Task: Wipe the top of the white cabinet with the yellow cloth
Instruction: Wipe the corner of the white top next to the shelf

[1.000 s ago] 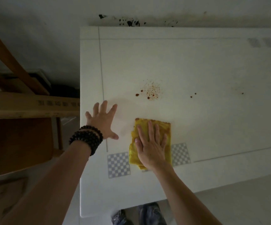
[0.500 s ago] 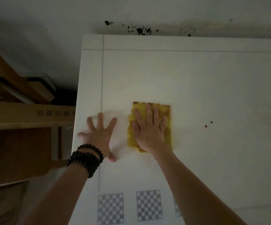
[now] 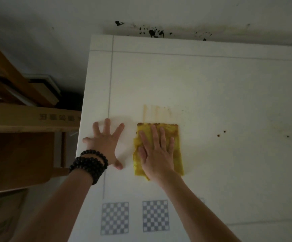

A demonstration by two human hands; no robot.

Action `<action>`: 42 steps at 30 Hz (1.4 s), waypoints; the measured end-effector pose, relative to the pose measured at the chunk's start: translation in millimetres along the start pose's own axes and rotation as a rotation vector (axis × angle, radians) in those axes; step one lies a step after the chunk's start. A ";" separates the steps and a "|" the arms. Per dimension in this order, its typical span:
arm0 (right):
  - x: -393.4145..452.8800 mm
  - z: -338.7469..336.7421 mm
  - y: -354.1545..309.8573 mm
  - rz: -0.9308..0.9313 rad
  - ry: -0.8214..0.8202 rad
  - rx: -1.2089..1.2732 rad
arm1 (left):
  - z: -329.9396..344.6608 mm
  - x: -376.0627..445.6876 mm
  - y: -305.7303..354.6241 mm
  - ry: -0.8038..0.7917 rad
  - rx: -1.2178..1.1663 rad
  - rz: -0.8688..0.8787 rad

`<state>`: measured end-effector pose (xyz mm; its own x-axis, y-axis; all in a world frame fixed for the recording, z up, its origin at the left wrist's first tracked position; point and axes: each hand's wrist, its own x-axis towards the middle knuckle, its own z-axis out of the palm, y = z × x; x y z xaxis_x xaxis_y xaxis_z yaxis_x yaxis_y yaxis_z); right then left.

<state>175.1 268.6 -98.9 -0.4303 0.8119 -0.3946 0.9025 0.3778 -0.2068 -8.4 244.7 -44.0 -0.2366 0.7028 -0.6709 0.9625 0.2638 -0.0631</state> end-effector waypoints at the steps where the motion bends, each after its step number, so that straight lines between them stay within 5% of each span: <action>1: 17.8 -4.0 1.5 -0.016 0.034 -0.009 | -0.1 -0.9 0.5 -0.004 0.001 0.000; 6: 98.2 -27.4 -4.0 -0.047 0.119 0.004 | 1.1 1.7 -2.0 -0.017 -0.004 -0.002; 11: 9.9 12.8 -8.1 -0.010 0.236 0.020 | 1.7 -1.2 -0.3 -0.008 -0.025 -0.006; 20: 103.3 -26.3 -3.3 -0.015 0.183 -0.018 | 4.0 3.4 -1.9 0.006 0.024 0.008; 27: 11.9 1.4 0.7 -0.061 0.122 -0.035 | 6.5 -0.1 -1.3 -0.002 0.003 -0.006; 35: 101.7 -39.1 4.2 -0.057 0.090 -0.003 | 9.6 3.2 -3.8 0.002 -0.011 0.000; 42: 12.6 -14.6 50.6 0.032 0.063 0.021 | -9.3 4.9 30.8 0.123 -0.102 0.053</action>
<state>215.6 304.4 -101.2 -0.3983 0.8502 -0.3443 0.9150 0.3421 -0.2136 18.8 262.4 -42.4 -0.2062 0.7917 -0.5751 0.9572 0.2851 0.0494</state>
